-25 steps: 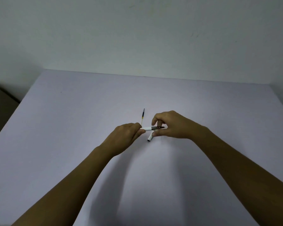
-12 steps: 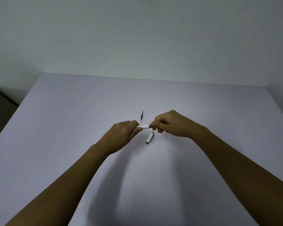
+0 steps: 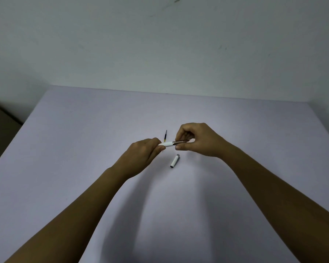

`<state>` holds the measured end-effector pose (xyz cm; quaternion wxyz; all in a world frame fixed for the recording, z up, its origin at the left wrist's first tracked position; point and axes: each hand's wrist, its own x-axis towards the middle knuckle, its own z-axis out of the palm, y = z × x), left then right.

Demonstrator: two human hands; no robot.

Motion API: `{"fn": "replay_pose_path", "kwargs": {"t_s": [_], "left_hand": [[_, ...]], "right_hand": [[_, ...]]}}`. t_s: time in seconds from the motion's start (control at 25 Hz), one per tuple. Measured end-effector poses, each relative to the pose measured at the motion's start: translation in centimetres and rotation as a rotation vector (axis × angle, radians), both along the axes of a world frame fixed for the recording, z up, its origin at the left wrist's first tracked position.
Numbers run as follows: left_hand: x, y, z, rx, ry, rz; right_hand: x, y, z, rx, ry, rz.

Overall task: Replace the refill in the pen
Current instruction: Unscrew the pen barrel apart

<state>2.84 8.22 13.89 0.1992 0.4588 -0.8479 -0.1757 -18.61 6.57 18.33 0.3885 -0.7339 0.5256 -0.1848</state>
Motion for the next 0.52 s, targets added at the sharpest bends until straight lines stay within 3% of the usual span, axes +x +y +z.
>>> {"fn": "replay_pose_path", "kwargs": {"t_s": [0.2,0.36,0.52], "left_hand": [[0.05,0.03,0.01,0.0,0.014,0.011],[-0.12,0.2,0.24,0.008,0.051,0.04],[-0.26,0.25,0.57,-0.002,0.046,0.037]], "right_hand": [[0.1,-0.11,0.27,0.02,0.143,0.007],[-0.07,0.07,0.82,0.03,-0.031,-0.01],[-0.07,0.1,1.04,0.006,0.091,-0.063]]}}
